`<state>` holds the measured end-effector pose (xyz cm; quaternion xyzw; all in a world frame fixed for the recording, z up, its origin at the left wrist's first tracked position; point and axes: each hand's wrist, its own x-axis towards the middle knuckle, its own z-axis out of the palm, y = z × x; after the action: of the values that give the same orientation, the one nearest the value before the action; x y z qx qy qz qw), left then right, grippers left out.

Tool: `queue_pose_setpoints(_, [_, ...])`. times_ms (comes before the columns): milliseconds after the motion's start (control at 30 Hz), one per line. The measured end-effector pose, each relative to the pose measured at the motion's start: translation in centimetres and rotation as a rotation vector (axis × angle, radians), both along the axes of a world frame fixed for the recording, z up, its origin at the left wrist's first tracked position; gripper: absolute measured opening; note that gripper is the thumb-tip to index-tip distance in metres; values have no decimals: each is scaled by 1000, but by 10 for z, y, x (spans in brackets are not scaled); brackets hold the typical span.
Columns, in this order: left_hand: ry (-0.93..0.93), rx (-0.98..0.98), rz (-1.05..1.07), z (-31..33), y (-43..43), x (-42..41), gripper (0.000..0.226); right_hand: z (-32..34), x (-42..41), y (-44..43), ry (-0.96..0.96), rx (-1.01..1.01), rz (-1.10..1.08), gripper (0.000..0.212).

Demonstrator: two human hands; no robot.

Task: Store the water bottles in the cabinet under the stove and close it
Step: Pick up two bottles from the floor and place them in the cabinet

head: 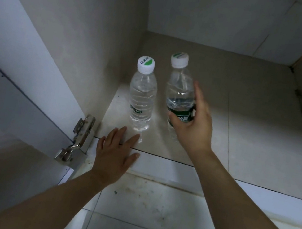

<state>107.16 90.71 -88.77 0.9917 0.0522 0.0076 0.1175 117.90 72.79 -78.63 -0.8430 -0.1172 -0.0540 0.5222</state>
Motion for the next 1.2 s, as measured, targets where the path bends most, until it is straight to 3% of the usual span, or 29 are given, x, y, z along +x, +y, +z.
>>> queue_pose_setpoints(200, [-33, 21, 13, -2, 0, -3, 51, -17, -7, 12, -24, 68, 0, 82])
queue_pose_setpoints(533, [-12, 37, -27, 6, 4, 7, 51, -34, -23, -7, 8, 156, -95, 93])
queue_pose_setpoints(733, [62, 42, -40, 9, 4, 2, 64, -32, -28, -11, 35, 75, -96, 97])
queue_pose_setpoints(933, [219, 158, -32, 34, -6, -4, 68, -33, -52, -40, 140, -174, -97, 80])
queue_pose_setpoints(1100, [253, 119, -80, 89, -19, -21, 66, -8, -85, -84, 263, -687, 145, 66])
queue_pose_setpoints(1200, [215, 87, -117, 126, -32, -32, 70, 32, -95, -109, 281, -863, 230, 66])
